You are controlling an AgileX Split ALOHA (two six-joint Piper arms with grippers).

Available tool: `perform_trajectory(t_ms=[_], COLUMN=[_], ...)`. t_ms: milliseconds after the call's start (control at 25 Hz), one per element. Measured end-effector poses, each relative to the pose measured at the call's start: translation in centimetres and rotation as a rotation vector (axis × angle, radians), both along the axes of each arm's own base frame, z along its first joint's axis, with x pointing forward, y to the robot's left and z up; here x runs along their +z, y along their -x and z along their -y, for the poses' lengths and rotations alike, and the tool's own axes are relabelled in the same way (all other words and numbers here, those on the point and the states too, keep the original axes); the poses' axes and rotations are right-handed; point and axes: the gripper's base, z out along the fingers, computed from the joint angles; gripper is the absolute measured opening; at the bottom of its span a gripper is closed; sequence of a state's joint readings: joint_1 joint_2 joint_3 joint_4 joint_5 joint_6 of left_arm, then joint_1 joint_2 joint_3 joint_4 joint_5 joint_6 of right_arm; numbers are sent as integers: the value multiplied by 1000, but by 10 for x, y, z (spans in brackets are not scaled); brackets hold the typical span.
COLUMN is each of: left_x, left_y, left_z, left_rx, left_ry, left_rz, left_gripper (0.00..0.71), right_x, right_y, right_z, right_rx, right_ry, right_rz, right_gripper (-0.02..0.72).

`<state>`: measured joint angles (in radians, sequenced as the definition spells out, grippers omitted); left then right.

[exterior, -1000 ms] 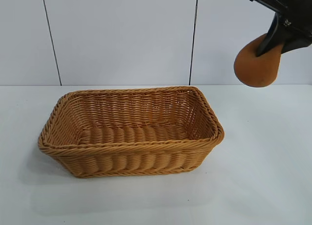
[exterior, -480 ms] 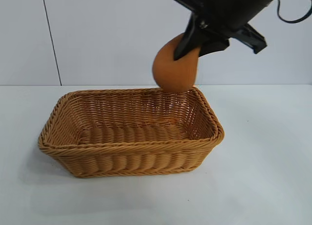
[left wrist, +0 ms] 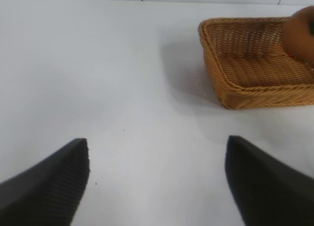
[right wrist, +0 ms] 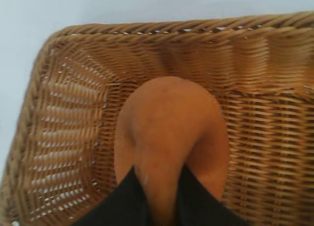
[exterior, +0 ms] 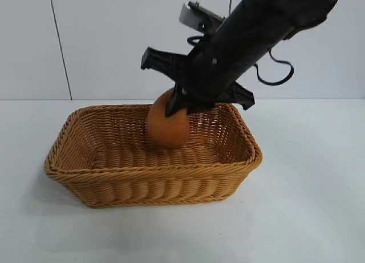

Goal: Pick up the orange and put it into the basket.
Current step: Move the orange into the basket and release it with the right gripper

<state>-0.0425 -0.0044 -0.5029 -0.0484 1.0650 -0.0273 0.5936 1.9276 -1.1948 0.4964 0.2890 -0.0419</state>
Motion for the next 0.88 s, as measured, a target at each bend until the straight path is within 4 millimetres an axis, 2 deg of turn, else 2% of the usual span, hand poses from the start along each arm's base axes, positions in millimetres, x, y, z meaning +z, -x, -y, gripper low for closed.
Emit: perform_trajectory(t_ms=[120, 240, 280, 360, 440, 480, 560, 720, 880], left_x=[0, 0, 0, 0, 0, 0, 0, 0, 0], left_y=[0, 0, 0, 0, 0, 0, 0, 0, 0], left_z=[0, 0, 0, 0, 0, 0, 0, 0, 0], left_rx=[0, 0, 0, 0, 0, 0, 0, -1, 0], left_ry=[0, 0, 0, 0, 0, 0, 0, 1, 1], left_rz=[0, 0, 0, 0, 0, 0, 0, 0, 2], left_gripper=[549, 549, 549, 549, 549, 549, 549, 549, 549], right_x=[-21, -25, -25, -24, -24, -23, -17, 10, 49], right_y=[-2, -2, -2, -2, -2, -1, 1, 0, -7], right_z=[-1, -1, -1, -1, -1, -1, -1, -5, -12], right_rx=[-3, -3, -3, -3, -2, 2, 26, 113, 202], right_ry=[27, 33, 32, 32, 31, 32, 41, 69, 125], right_rz=[-36, -45, -44, -45, -46, -49, -52, -61, -103], right_gripper=[32, 55, 100, 260, 491, 573, 647, 685, 694])
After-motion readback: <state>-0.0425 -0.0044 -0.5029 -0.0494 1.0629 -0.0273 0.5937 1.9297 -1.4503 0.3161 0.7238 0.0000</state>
